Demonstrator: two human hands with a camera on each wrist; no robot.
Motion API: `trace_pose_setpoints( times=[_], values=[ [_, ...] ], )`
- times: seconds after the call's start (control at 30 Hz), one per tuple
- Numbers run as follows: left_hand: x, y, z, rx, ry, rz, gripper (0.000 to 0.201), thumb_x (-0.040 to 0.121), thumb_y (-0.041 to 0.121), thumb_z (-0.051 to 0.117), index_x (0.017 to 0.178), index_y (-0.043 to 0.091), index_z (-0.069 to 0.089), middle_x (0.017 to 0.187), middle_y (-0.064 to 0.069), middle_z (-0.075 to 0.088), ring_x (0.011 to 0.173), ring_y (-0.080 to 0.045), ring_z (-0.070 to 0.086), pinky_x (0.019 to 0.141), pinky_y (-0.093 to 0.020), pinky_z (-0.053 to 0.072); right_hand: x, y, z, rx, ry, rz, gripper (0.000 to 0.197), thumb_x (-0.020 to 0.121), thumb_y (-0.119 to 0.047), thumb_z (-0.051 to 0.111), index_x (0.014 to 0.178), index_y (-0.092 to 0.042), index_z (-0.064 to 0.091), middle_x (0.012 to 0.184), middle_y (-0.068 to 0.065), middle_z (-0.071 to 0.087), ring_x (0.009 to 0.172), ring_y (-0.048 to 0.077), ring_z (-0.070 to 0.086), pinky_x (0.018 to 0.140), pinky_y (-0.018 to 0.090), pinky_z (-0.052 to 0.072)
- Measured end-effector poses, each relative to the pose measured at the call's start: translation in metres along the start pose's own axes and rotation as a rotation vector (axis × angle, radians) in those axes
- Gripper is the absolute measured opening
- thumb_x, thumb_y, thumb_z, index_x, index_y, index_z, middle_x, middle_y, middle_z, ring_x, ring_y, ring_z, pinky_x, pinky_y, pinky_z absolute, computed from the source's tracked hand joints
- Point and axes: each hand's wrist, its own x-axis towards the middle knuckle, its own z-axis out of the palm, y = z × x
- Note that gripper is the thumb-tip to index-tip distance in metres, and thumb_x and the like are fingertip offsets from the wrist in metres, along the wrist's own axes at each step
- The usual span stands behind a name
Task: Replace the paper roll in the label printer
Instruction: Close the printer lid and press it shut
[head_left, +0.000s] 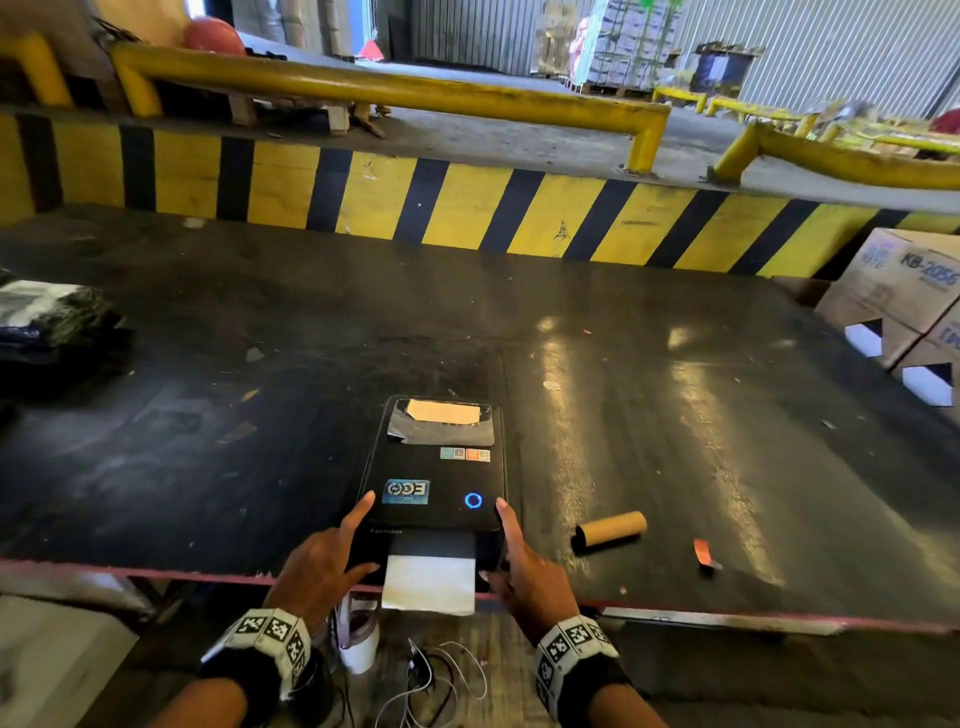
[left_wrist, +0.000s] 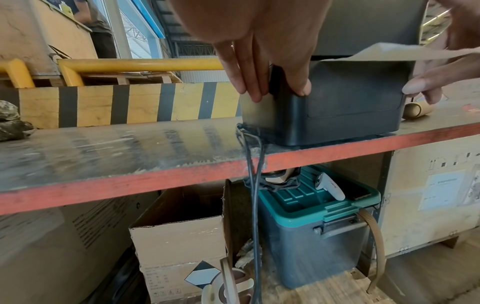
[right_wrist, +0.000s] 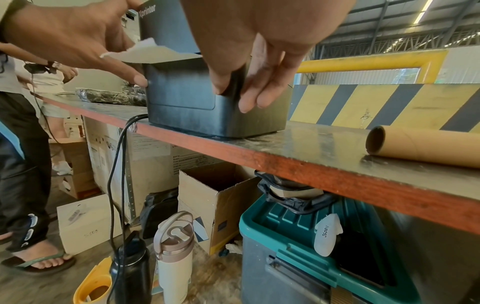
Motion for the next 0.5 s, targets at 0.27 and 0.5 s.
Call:
trace_pose_setpoints(
  times=[0.27,0.5],
  values=[
    [-0.004,0.010,0.000,-0.007,-0.030,-0.077,0.096,0.076,0.024,0.074,0.143,0.031,0.006,0.114,-0.022,0.065,0.103,-0.032,0.064,0.089,-0.045,0.053,-0.001,0.001,0.003,-0.015,0.026,-0.003,0.089,0.091,-0.025,0.056,0.144,-0.037,-0.014,0.120,0.011,0.065,0.099,0.027,0.066,0.091,0.040,0.052],
    [-0.007,0.016,-0.003,-0.006,-0.033,-0.096,0.093,0.077,0.023,0.072,0.144,0.026,0.008,0.116,-0.022,0.064,0.105,-0.031,0.064,0.089,-0.044,0.052,0.000,0.002,0.005,-0.025,0.021,-0.013,0.092,0.091,-0.025,0.056,0.140,-0.039,-0.021,0.116,0.011,0.065,0.096,0.025,0.067,0.089,0.039,0.053]
  ],
)
